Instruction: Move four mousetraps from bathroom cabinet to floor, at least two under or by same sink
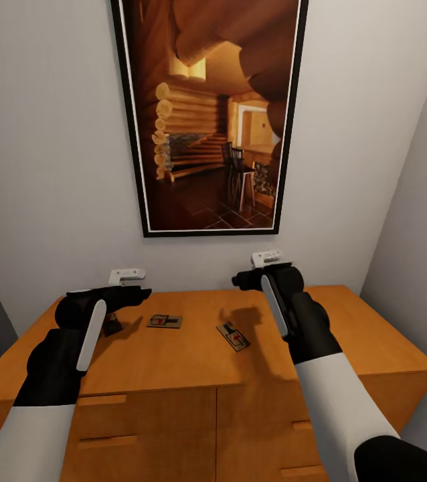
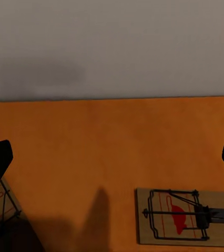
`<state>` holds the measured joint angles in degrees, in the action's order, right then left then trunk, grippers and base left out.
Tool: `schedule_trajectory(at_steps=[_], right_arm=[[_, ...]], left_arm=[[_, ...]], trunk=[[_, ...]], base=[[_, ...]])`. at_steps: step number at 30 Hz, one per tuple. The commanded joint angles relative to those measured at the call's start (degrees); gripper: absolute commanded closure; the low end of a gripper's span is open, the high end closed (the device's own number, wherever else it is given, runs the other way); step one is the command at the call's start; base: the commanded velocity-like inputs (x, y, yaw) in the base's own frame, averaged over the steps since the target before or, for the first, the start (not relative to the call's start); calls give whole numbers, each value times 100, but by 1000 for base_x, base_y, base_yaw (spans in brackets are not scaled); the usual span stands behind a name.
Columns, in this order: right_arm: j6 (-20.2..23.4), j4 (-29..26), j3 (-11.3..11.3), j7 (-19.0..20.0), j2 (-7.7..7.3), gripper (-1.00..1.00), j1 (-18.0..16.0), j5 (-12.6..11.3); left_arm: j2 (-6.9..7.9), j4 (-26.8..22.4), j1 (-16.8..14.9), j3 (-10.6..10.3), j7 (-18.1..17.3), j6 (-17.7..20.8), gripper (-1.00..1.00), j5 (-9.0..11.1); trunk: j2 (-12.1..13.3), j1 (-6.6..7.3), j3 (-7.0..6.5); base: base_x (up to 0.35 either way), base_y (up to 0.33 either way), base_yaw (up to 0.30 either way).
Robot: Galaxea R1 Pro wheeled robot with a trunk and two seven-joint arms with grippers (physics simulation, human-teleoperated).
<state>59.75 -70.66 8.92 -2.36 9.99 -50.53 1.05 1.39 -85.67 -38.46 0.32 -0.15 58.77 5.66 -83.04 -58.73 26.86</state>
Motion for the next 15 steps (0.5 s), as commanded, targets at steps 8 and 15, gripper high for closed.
schedule_trajectory(at_steps=[8,15], right_arm=[[25,58,144,-20,1,-100,65,14],[25,94,171,-20,1,-100,89,18]], left_arm=[[1,12,-5,2,4,29,-100,40],[1,15,-4,2,2,29,-100,41]], trunk=[[-4,0,7],[-4,0,7]], base=[[0,0,0],[0,0,0]])
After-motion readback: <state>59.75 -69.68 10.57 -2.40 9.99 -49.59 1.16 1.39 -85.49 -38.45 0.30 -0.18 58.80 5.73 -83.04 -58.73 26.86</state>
